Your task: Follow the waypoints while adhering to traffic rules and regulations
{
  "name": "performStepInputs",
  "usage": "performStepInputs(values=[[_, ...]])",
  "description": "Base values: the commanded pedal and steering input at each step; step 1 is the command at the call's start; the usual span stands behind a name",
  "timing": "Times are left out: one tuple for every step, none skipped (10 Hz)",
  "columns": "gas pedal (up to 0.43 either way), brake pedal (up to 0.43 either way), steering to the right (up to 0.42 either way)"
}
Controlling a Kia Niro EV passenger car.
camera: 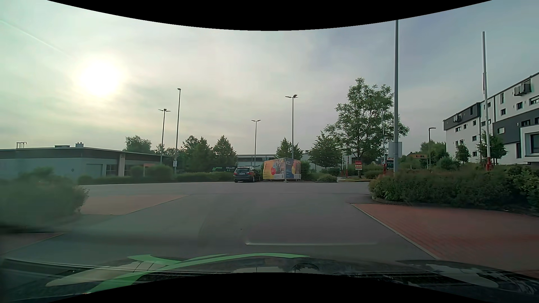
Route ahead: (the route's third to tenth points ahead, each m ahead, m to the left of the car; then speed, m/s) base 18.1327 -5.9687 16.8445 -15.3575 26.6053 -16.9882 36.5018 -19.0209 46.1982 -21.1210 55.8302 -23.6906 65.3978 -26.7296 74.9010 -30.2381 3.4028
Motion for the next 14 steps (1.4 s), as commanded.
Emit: performStepInputs(values=[[0.000,0.000,-0.014],[0.000,0.000,-0.014],[0.000,0.000,-0.011],[0.000,0.000,-0.008],[0.000,0.000,-0.004],[0.000,0.000,0.000],[0.000,0.000,0.003],[0.000,0.000,0.006],[0.000,0.000,0.010],[0.000,0.000,0.013],[0.000,0.000,0.016],[0.000,0.000,0.017],[0.000,0.000,0.017],[0.000,0.000,0.018]])
